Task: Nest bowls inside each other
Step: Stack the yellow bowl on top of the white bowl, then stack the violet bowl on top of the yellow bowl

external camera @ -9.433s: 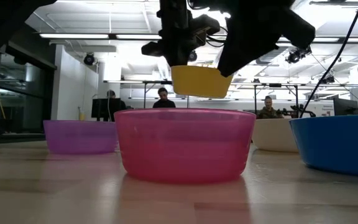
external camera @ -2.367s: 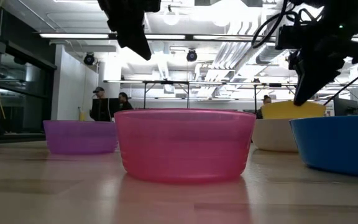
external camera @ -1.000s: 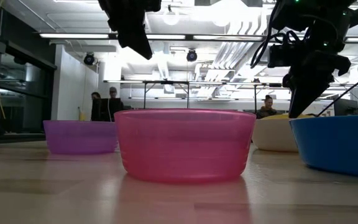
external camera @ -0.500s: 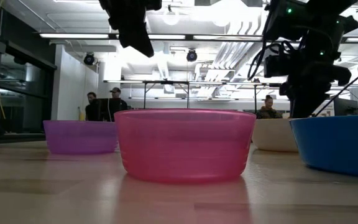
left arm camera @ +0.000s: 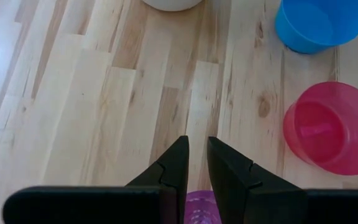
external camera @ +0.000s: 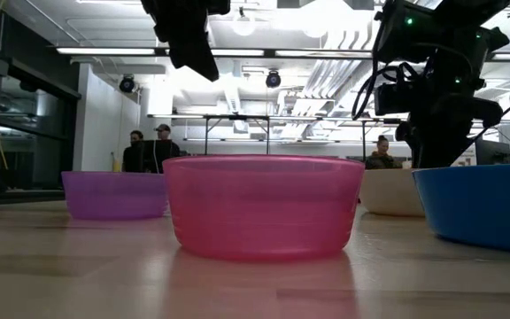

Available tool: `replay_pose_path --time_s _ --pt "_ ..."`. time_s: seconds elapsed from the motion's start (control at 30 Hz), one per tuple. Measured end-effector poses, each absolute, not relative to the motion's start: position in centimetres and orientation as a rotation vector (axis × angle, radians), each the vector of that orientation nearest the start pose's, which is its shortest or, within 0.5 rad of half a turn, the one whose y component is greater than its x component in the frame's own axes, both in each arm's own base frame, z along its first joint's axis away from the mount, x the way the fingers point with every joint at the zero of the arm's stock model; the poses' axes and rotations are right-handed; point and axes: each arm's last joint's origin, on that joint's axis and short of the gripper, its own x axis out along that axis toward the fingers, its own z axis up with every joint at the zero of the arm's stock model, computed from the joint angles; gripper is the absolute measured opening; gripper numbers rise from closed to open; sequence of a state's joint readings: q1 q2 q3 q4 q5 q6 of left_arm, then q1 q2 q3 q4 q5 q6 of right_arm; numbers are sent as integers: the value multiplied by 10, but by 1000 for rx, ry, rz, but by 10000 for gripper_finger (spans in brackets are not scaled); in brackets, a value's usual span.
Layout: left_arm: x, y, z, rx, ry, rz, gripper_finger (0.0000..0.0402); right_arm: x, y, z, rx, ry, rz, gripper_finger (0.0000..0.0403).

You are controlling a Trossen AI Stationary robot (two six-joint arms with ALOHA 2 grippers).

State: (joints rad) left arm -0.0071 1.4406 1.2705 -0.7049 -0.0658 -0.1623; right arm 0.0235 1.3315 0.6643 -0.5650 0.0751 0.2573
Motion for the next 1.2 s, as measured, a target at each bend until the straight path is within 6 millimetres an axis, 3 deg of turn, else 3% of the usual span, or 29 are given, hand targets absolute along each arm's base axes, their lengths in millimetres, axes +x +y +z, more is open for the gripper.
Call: replay_pose_path --time_s 0.37,0.77,0.97,1.2 --pt "299 0 309 -120 867 126 58 218 3 172 144 1169 -188 125" --pt "298 0 308 -111 888 124 58 209 2 223 144 985 -196 128" --pt "292 0 307 -110 931 138 58 207 7 231 149 935 -164 128" --pt "284 -19 301 -51 997 141 58 211 14 235 137 874 -122 128"
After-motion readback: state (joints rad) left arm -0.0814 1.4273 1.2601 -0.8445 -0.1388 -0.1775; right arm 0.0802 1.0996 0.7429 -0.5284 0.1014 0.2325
